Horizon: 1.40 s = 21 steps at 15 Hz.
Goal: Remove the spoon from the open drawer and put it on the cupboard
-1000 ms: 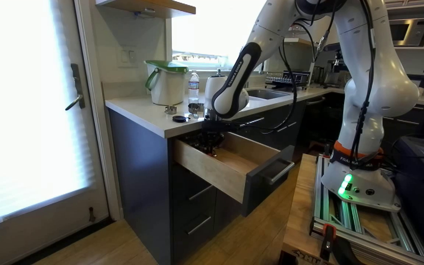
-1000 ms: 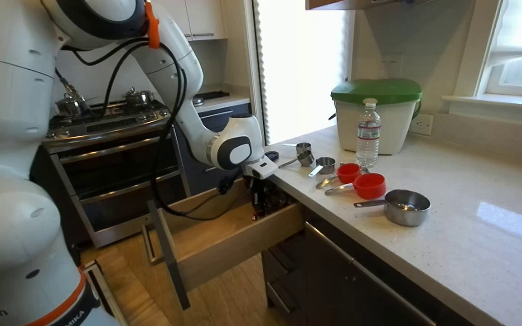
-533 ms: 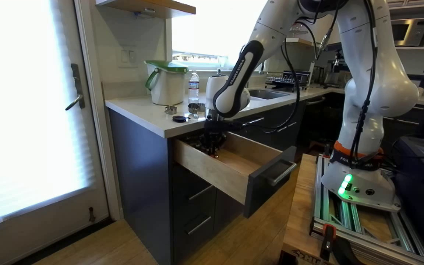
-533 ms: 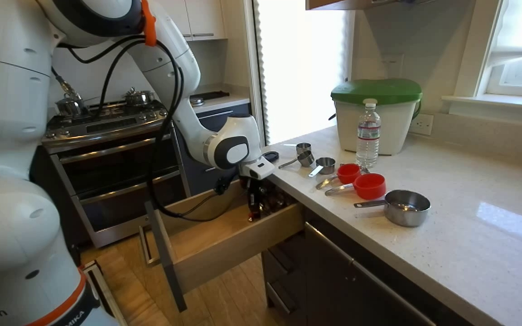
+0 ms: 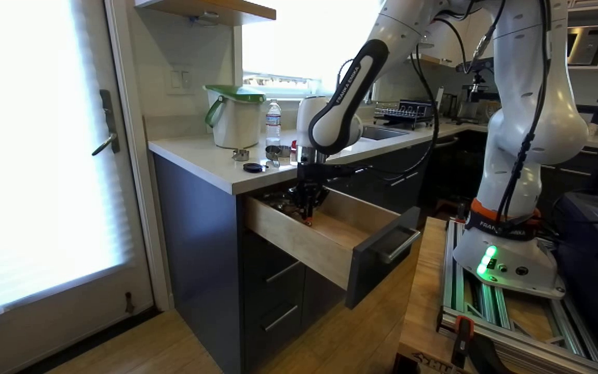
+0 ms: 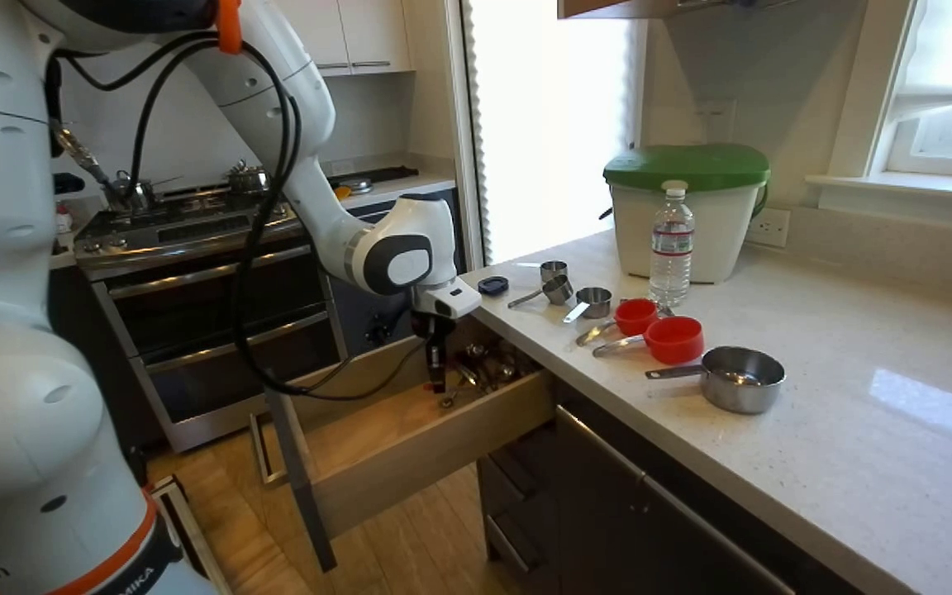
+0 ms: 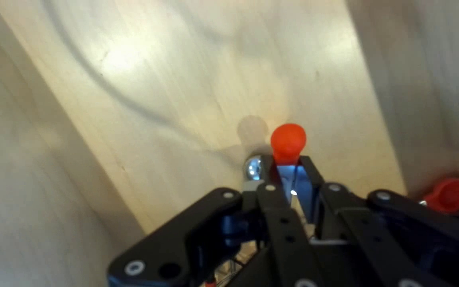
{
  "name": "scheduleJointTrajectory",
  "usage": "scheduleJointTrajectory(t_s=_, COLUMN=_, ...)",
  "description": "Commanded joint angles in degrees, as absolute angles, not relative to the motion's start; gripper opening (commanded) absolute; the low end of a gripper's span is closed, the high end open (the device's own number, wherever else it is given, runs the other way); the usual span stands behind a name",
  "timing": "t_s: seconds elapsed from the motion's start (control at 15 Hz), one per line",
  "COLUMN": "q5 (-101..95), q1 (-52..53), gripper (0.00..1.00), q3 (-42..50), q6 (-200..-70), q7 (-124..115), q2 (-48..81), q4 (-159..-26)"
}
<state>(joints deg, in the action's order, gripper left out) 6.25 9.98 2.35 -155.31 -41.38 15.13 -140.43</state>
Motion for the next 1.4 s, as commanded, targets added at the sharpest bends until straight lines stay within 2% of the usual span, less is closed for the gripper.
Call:
scheduleJointTrajectory(t_s=0.0, q5=10.7, q1=7.1, gripper=0.04, q3=-1.2, q6=-151.7, q7=-34.1, q2=9.7, q4=-144.5)
scheduleJointTrajectory(t_s=0.4, q5=16.9, q1=5.8, gripper=0.04, q3=-3.5, q6=-142.3, q7=-22.9, q2=3.7, q4=-147.1)
scheduleJointTrajectory(t_s=0.93, q5=20.2, q1=5.6, gripper=0.04, q3=-3.3, q6=-143.3, q7=-11.2, q2=-8.3, q4=-152.5)
scheduleJointTrajectory(t_s=1.33, q5=17.6, q1=5.1, gripper=0.04, q3=-2.7, q6=-142.0, q7=-9.5, q2=-13.4, q4=-148.9)
